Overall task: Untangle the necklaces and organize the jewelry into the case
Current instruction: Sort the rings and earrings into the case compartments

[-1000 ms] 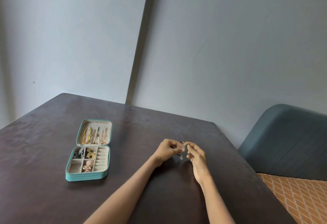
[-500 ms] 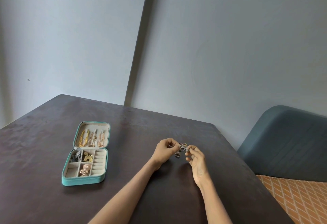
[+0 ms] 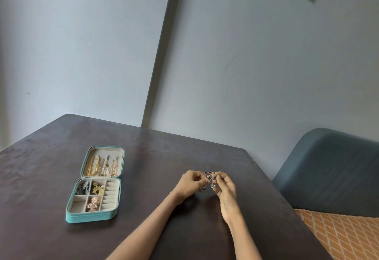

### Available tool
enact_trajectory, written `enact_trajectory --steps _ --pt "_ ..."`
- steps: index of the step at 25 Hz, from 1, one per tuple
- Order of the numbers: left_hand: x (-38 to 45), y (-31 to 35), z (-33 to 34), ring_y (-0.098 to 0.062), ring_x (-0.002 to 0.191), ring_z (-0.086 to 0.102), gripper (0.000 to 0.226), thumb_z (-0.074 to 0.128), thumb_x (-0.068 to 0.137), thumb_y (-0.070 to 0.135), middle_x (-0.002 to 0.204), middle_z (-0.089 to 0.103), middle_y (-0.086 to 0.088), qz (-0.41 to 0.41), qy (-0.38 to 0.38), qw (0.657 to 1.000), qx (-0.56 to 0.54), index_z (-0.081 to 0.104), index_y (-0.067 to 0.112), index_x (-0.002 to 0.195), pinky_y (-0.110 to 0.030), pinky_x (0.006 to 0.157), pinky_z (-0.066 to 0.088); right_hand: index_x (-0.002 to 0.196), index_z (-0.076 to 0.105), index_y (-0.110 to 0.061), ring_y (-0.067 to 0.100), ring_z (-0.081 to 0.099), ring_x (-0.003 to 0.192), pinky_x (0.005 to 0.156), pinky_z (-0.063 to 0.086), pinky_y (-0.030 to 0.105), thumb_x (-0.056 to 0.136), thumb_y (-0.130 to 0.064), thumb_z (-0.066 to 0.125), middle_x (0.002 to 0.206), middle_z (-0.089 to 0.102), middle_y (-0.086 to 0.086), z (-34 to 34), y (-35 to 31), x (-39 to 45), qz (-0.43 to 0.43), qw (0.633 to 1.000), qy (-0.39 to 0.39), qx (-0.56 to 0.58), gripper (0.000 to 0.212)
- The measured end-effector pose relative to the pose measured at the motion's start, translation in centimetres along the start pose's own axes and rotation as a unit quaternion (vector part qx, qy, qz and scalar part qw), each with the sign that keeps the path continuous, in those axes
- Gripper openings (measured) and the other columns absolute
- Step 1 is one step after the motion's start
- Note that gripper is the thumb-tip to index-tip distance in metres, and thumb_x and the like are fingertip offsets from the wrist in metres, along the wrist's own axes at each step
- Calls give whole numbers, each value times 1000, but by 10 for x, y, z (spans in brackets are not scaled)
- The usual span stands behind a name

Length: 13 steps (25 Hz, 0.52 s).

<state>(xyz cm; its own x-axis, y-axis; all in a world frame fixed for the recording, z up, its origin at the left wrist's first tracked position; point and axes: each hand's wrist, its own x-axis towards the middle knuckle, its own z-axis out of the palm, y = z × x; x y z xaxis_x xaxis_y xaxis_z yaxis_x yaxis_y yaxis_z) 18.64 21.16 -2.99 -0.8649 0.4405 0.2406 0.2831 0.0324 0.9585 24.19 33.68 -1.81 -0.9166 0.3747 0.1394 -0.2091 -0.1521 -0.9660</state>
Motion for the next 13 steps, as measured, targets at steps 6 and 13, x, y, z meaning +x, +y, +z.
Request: enact_trajectory --steps 6,13 --pt "1 -2 0 0 68 55 11 57 92 16 84 59 4 25 53 998 8 60 22 84 -13 68 42 88 62 -17 3 53 77 65 39 21 92 -7 53 86 65 -6 -2 2 0 -11 1000 -11 -11 14" --pt "-1 2 -5 0 111 52 7 76 77 28 106 58 9 25 37 999 -21 70 26 75 -22 96 40 88 65 -14 6 58 80 67 40 23 91 -5 54 89 68 -3 -3 2 1 3 999 -19 -38 15"
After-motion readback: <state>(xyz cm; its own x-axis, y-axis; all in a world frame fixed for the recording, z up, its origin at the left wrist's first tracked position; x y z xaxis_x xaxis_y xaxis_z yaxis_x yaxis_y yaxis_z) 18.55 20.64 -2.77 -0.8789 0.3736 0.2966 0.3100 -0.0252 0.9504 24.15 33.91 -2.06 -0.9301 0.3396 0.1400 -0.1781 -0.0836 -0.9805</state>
